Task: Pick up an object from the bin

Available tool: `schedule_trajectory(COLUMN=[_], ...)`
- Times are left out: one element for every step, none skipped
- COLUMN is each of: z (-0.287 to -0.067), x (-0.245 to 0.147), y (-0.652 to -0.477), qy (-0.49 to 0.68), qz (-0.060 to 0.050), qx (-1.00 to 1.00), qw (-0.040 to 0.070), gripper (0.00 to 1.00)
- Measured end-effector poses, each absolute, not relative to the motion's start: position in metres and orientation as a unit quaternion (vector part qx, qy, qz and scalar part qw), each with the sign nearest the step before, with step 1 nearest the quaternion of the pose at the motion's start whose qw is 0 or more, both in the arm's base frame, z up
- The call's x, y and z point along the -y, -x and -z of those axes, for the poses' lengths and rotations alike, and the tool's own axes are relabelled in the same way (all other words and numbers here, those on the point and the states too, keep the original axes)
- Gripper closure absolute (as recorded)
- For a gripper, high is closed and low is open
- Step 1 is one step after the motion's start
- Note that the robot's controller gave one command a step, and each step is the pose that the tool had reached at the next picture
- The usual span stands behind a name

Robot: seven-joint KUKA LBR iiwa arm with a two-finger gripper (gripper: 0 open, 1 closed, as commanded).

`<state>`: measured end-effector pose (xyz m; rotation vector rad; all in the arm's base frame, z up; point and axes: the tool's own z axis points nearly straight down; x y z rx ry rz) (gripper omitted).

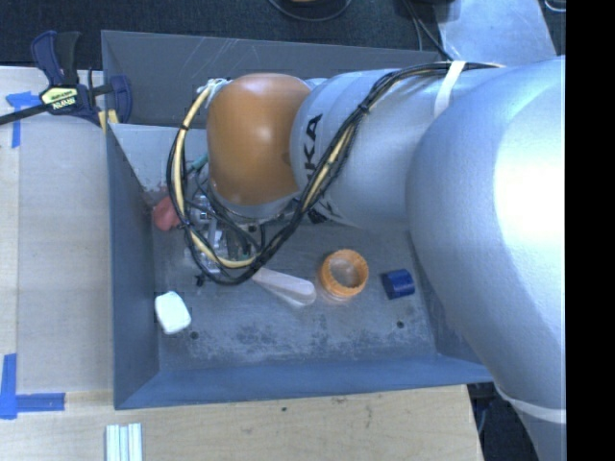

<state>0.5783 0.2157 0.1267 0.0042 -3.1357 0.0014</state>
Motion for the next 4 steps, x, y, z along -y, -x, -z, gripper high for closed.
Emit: schedule_trajectory(z=[-0.132,-0.071,-0.139,-0.1], x=[-0.215,-0.187,-0.174,-0.185], y=[-0.581,-0.629,-0.621,-0.619], qy=[0.001,-0.322,-0.194,-0.287], qz=[0.001,0.0,0.001,0.001], qx=[1.0,0.947,0.981,0.958], qw=[-0.001,0.0,-0.003,0.0], gripper=[0.0,0.0,0.0,0.0])
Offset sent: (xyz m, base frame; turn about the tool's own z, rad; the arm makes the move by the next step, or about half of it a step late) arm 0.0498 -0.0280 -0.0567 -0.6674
